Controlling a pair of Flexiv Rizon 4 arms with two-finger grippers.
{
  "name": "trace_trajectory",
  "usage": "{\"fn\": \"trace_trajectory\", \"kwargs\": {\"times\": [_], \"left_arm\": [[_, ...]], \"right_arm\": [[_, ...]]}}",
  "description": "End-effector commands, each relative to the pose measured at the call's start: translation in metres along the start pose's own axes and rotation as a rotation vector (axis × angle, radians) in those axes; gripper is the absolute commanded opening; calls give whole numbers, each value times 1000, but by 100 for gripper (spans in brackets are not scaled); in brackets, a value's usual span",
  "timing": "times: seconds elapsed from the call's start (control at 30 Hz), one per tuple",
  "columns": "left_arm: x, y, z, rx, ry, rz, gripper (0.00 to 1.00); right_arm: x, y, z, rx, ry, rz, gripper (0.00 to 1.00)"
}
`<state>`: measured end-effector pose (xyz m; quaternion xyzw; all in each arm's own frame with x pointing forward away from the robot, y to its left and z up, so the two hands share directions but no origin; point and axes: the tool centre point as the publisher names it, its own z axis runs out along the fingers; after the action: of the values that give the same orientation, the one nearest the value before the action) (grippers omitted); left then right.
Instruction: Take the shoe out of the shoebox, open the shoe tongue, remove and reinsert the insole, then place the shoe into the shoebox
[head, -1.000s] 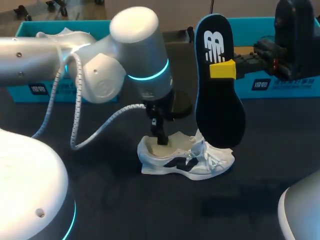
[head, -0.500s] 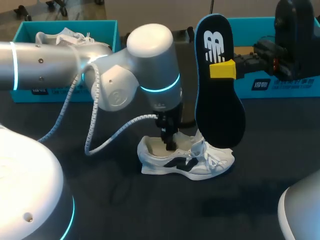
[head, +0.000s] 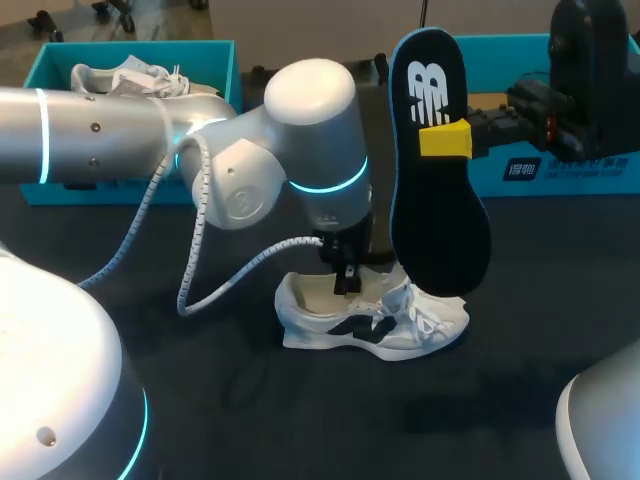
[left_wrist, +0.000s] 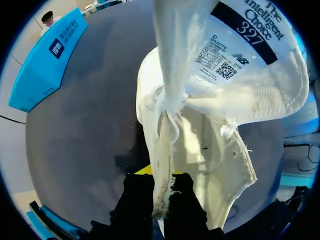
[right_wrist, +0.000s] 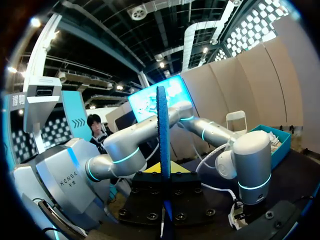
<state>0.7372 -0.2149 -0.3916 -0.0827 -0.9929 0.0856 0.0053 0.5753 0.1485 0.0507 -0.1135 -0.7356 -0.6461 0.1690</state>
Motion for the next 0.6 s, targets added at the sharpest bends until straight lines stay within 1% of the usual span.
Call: {"fn": "trace_trajectory", "kwargs": {"times": [0.03,0.2,0.37,0.53,0.6], "left_arm": [[4,6,-14,18,4,31,0],[5,4,-27,33,34,113,0],[2,5,-48,49,61,244,0],[2,6,-64,39,84,469,0],[7,7,-70,34,74,612,0]], "right_arm": [[-3,2,3,3,3,1,0],[-3,2,3,3,3,1,0],[-3,2,3,3,3,1,0],[-3,2,3,3,3,1,0],[-3,2,3,3,3,1,0]]}}
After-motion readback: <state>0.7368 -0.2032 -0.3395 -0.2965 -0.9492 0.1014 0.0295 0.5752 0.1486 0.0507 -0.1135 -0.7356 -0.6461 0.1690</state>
